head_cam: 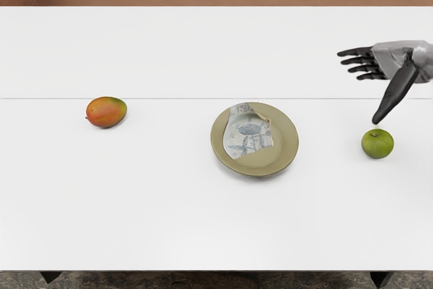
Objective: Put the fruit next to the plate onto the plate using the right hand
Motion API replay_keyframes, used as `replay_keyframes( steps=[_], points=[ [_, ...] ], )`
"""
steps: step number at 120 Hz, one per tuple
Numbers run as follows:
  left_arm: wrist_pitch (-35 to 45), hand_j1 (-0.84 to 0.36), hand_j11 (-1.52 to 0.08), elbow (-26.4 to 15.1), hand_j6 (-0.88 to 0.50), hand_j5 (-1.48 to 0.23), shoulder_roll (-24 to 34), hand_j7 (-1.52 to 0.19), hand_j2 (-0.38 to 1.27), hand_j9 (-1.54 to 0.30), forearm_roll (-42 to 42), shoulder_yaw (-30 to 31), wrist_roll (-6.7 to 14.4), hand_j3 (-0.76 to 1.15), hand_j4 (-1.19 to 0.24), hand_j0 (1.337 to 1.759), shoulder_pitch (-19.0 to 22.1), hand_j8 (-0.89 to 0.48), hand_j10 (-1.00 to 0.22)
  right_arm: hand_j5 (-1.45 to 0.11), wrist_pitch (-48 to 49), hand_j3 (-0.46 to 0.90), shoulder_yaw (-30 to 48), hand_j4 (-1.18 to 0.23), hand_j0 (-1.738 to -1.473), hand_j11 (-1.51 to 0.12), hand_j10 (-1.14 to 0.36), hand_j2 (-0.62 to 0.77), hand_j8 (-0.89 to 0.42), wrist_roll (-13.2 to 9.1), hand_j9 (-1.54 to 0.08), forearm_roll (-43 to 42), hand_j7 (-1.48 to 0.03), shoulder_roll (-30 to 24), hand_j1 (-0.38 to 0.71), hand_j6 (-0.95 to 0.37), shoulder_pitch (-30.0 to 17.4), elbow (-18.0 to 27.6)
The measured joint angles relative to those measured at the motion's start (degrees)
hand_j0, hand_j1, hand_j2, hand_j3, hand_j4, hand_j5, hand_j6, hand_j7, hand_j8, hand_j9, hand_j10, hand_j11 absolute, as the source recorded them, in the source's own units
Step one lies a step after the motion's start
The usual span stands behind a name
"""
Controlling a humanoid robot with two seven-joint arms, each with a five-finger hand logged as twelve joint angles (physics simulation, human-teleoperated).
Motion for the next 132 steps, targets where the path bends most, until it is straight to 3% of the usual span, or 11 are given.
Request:
replay_keyframes(
  steps=[57,98,132],
  points=[
    [0.0,0.35,0.0,0.0,0.0,0.0,0.0,0.0,0.0,0.0,0.0,0.0,0.0,0.0,0.0,1.658,0.0,0.0,0.0,0.0,0.0,0.0,-0.6,0.0,-1.658,0.0,0.0,0.0,0.0,0.0,0.0,-1.5,0.0,0.1,-0.35,0.0,1.7,2.3],
    [0.0,0.35,0.0,0.0,0.0,0.0,0.0,0.0,0.0,0.0,0.0,0.0,0.0,0.0,0.0,1.658,0.0,0.0,0.0,0.0,0.0,0.0,-0.1,0.0,-1.658,0.0,0.0,0.0,0.0,0.0,0.0,-15.8,0.0,-0.7,-0.35,0.0,0.6,16.5],
    [0.0,0.35,0.0,0.0,0.0,0.0,0.0,0.0,0.0,0.0,0.0,0.0,0.0,0.0,0.0,1.658,0.0,0.0,0.0,0.0,0.0,0.0,-0.8,0.0,-1.658,0.0,0.0,0.0,0.0,0.0,0.0,-20.9,0.0,-5.9,-0.35,-0.01,-3.0,21.6]
  ],
)
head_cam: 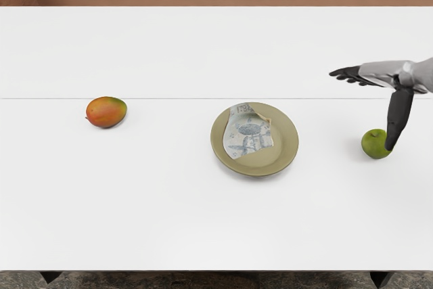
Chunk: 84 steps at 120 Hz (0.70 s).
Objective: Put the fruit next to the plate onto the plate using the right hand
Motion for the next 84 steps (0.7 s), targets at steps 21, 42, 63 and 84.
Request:
replay_keyframes(
  steps=[21,42,63,84],
  points=[
    [0.0,0.35,0.0,0.0,0.0,0.0,0.0,0.0,0.0,0.0,0.0,0.0,0.0,0.0,0.0,1.658,0.0,0.0,0.0,0.0,0.0,0.0,-0.8,0.0,-1.658,0.0,0.0,0.0,-0.01,0.0,0.0,-6.6,0.0,2.0,-0.35,-0.01,-2.7,0.9],
    [0.0,0.35,0.0,0.0,0.0,0.0,0.0,0.0,0.0,0.0,0.0,0.0,0.0,0.0,0.0,1.658,0.0,0.0,0.0,0.0,-1.0,0.0,-1.0,-0.01,-1.658,0.0,0.0,0.0,-0.01,0.0,0.0,-13.6,0.0,3.4,-0.35,-0.01,-6.7,3.1],
    [0.0,0.35,0.0,0.0,0.0,0.0,0.0,0.0,0.0,0.0,0.0,0.0,0.0,0.0,0.0,1.658,0.0,0.0,0.0,-0.03,-5.3,0.0,-1.1,-0.03,-1.658,-0.03,-0.03,0.0,-0.03,0.0,-0.03,-19.8,-0.03,4.1,-0.32,-0.03,-9.9,4.6],
    [0.0,0.35,0.0,0.0,0.0,0.0,0.0,0.0,0.0,0.0,0.0,0.0,0.0,0.0,0.0,1.658,0.0,0.0,0.0,-0.11,-8.8,0.0,-1.0,-0.09,-1.658,-0.11,-0.09,-0.01,-0.09,0.0,-0.11,-22.7,-0.11,4.2,-0.25,-0.09,-11.9,5.4]
  ],
)
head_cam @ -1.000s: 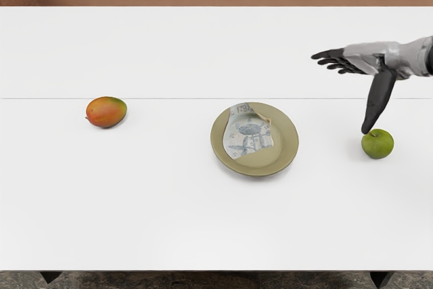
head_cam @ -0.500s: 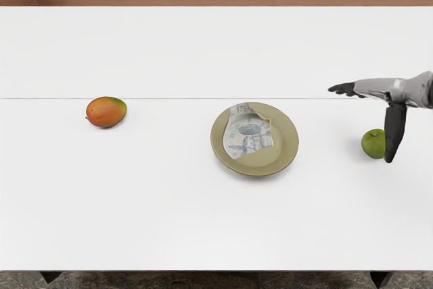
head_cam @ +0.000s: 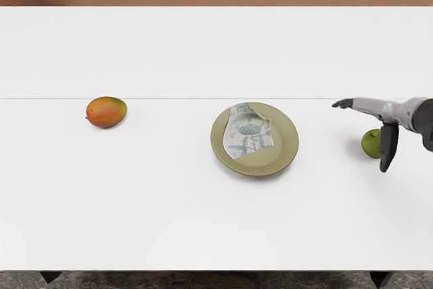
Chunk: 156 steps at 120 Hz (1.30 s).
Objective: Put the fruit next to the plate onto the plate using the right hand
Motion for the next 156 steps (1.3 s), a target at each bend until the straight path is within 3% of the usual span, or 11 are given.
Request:
replay_keyframes(
  steps=[44,156],
  points=[
    [0.0,0.35,0.0,0.0,0.0,0.0,0.0,0.0,0.0,0.0,0.0,0.0,0.0,0.0,0.0,1.658,0.0,0.0,0.0,-0.2,-7.5,0.0,0.0,-0.16,-1.658,-0.2,-0.16,-0.03,-0.16,0.0,-0.2,-6.1,-0.2,1.9,-0.17,-0.16,-4.3,0.1],
    [0.0,0.35,0.0,0.0,0.0,0.0,0.0,0.0,0.0,0.0,0.0,0.0,0.0,0.0,0.0,1.658,0.0,0.0,0.0,-0.24,-12.5,0.0,-0.6,-0.19,-1.658,-0.24,-0.19,-0.03,-0.19,0.0,-0.24,-12.0,-0.24,0.9,-0.13,-0.19,-8.8,-1.8]
  ],
)
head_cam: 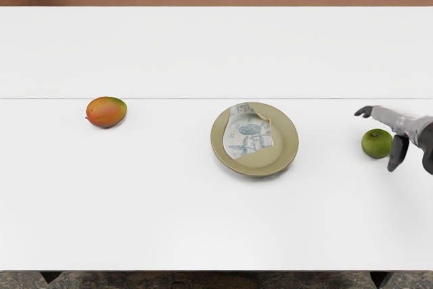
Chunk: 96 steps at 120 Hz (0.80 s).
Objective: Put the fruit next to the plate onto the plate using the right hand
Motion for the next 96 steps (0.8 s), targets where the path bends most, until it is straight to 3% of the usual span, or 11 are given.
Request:
replay_keyframes(
  steps=[56,96],
  points=[
    [0.0,0.35,0.0,0.0,0.0,0.0,0.0,0.0,0.0,0.0,0.0,0.0,0.0,0.0,0.0,1.658,0.0,0.0,0.0,-0.24,-0.1,0.0,-0.8,-0.19,-1.658,-0.24,-0.19,-0.03,-0.2,0.0,-0.24,-2.8,-0.24,0.4,-0.13,-0.2,-0.6,0.1],
    [0.0,0.35,0.0,0.0,0.0,0.0,0.0,0.0,0.0,0.0,0.0,0.0,0.0,0.0,0.0,1.658,0.0,0.0,0.0,-0.33,-1.0,0.0,-1.5,-0.26,-1.658,-0.33,-0.26,-0.05,-0.26,0.0,-0.33,-2.9,-0.32,0.5,-0.05,-0.26,-1.2,0.1]
  ],
)
